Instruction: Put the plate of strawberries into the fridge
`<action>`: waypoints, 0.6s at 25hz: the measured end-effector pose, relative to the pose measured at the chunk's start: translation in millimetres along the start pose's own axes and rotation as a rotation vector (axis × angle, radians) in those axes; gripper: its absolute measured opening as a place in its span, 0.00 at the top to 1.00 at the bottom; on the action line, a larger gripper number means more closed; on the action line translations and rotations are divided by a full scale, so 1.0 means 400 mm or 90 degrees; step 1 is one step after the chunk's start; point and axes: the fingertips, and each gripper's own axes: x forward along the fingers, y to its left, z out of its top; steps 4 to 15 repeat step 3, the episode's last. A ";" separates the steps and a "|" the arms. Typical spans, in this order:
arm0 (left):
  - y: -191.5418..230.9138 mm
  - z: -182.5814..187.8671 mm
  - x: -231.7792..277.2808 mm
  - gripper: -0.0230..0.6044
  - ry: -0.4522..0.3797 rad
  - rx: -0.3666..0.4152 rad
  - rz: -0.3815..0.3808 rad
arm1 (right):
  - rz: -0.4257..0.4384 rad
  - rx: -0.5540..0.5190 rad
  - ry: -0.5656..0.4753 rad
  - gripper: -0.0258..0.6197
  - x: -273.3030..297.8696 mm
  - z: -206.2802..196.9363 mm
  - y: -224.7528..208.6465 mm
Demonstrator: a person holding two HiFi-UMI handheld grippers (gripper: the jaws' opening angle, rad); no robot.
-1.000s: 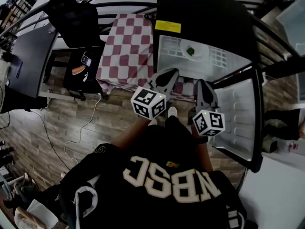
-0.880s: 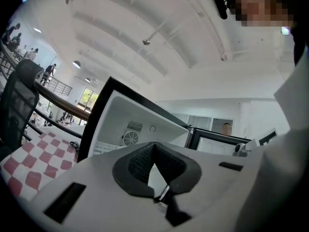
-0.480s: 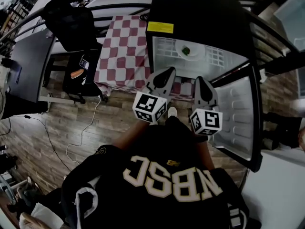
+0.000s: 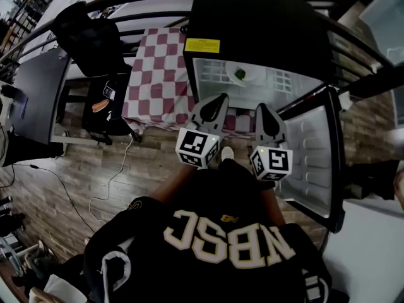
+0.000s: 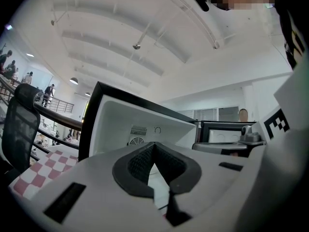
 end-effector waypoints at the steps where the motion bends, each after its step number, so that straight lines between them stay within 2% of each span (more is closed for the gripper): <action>1: 0.001 -0.002 0.005 0.94 0.001 -0.001 0.001 | 0.000 -0.001 0.002 0.92 0.003 -0.001 -0.005; 15: 0.002 -0.005 0.014 0.94 0.003 -0.003 0.004 | 0.001 -0.002 0.005 0.92 0.008 -0.003 -0.014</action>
